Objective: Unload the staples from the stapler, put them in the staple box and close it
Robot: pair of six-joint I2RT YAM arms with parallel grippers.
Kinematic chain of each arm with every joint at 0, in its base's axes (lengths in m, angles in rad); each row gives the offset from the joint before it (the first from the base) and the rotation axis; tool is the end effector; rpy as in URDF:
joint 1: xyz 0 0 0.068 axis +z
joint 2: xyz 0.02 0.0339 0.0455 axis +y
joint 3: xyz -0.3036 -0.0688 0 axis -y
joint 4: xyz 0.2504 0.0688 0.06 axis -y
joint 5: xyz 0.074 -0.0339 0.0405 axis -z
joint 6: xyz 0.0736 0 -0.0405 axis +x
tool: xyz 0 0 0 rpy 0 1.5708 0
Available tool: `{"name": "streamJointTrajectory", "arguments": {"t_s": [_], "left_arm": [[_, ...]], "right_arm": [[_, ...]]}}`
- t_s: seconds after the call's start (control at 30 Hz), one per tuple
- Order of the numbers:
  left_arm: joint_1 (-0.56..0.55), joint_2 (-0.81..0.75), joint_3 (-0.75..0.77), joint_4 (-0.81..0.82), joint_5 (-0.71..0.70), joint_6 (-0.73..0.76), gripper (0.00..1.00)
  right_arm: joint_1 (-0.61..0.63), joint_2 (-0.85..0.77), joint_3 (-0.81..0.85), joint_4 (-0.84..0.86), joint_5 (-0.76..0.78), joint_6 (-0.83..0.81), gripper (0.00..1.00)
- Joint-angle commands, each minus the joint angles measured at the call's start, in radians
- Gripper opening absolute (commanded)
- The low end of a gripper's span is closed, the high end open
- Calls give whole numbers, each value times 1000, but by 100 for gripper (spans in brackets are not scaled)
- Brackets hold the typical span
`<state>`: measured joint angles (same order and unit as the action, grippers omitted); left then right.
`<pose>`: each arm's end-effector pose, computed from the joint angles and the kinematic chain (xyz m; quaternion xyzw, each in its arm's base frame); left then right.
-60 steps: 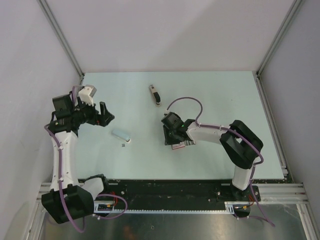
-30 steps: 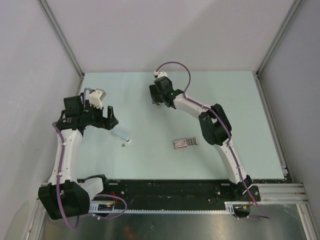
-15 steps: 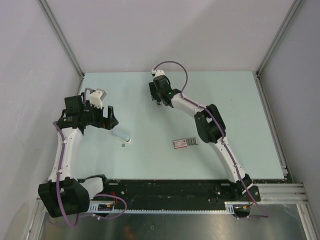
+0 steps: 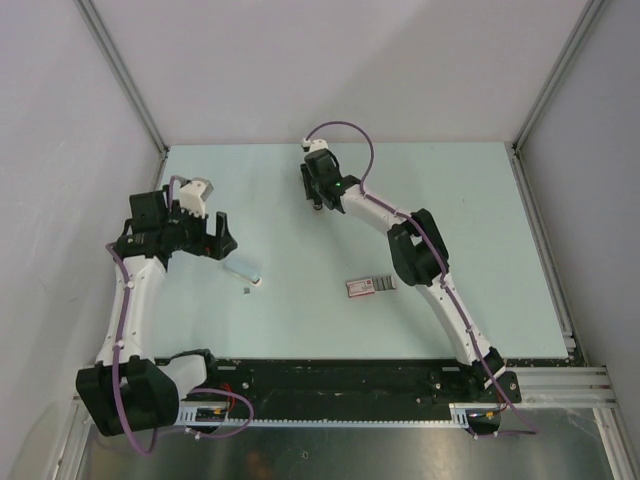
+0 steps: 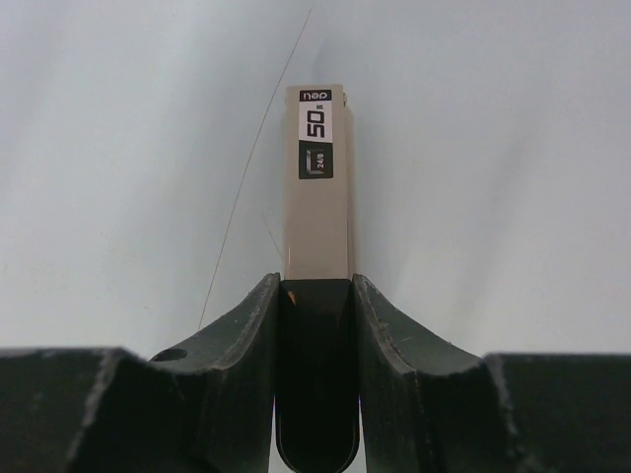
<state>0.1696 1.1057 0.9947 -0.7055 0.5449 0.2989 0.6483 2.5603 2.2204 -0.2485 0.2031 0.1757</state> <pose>0.2362 0.0017 0.3169 0.1567 0.8872 -0.1610 0.4031 0.5281 0.3815 0.1722 -0.1589 0.8640 0.1060 0.4658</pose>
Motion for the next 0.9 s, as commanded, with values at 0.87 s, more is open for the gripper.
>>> {"name": "streamJointTrajectory", "arguments": {"t_s": [0.87], "left_arm": [[-453, -45, -119, 31, 97, -19, 99]], "right_arm": [[292, -840, -875, 33, 260, 857, 0]]}}
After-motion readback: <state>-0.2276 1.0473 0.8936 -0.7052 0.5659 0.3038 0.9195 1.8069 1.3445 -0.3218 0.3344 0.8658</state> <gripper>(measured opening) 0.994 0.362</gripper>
